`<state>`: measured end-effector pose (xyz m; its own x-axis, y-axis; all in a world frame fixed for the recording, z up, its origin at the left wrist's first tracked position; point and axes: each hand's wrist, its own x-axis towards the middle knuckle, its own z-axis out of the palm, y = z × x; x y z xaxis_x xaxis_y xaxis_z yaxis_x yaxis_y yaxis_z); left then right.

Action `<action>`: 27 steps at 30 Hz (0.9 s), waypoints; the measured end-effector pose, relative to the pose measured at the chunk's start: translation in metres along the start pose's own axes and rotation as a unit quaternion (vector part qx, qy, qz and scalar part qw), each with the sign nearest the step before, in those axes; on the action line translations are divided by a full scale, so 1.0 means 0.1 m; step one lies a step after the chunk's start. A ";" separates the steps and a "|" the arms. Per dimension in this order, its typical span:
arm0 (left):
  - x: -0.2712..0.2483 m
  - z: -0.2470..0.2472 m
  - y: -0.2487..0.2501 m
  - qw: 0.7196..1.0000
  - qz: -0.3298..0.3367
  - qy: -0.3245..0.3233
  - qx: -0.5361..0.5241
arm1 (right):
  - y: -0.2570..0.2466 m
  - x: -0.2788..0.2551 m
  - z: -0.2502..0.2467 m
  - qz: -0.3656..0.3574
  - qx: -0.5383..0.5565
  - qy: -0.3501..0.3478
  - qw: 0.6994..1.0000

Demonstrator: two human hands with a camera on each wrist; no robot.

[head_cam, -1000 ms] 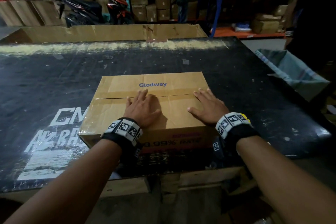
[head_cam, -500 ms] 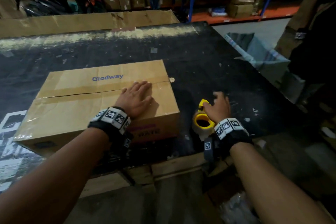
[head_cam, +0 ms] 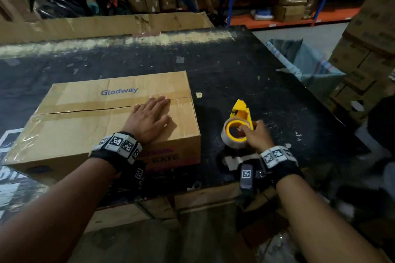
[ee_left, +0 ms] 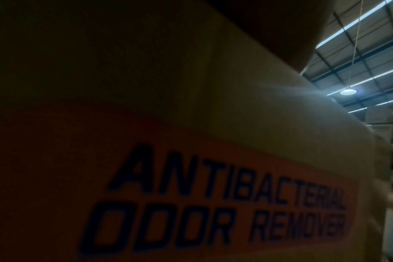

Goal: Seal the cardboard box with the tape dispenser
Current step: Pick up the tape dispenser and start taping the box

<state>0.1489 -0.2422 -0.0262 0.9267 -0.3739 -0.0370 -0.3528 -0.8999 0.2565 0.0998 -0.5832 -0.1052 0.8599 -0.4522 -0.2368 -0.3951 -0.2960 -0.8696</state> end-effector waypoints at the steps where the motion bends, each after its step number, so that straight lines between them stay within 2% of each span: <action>1: 0.00 0.00 0.00 1.000 0.000 0.001 0.000 | -0.14 0.01 -0.03 -0.028 0.063 0.008 0.998; 3: -0.01 0.00 0.01 1.000 0.002 0.004 0.001 | -0.51 0.00 -0.10 -0.092 0.140 0.025 0.986; 5: -0.02 -0.01 0.02 1.000 -0.001 0.006 0.000 | -0.94 0.01 -0.10 -0.160 0.136 0.007 0.978; 9: -0.04 -0.02 0.03 1.000 -0.001 0.008 -0.007 | -1.67 0.00 0.20 -0.306 0.044 -0.059 0.949; 12: -0.04 -0.02 0.04 1.000 -0.001 0.015 -0.010 | -1.96 0.01 0.54 -0.375 -0.053 -0.095 0.920; 17: -0.03 -0.02 0.05 1.000 -0.011 0.008 -0.018 | -2.08 0.00 0.88 -0.393 -0.153 -0.145 0.895; 21: -0.09 -0.18 -0.03 0.995 -0.021 -0.017 -0.091 | -2.08 -0.01 0.89 -0.400 -0.183 -0.149 0.886; 23: -0.23 -0.38 -0.28 0.993 -0.040 -0.011 -0.110 | -2.06 -0.01 0.87 -0.402 -0.196 -0.147 0.882; 27: -0.68 -0.73 -1.19 0.996 -0.076 0.035 -0.028 | -2.01 -0.05 0.85 -0.400 -0.206 -0.133 0.883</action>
<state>0.1376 -0.0937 0.0164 0.9764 -0.2156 -0.0137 -0.2012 -0.9304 0.3066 0.2029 -0.4495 0.0341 0.9411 0.2379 0.2404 0.3361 -0.7363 -0.5873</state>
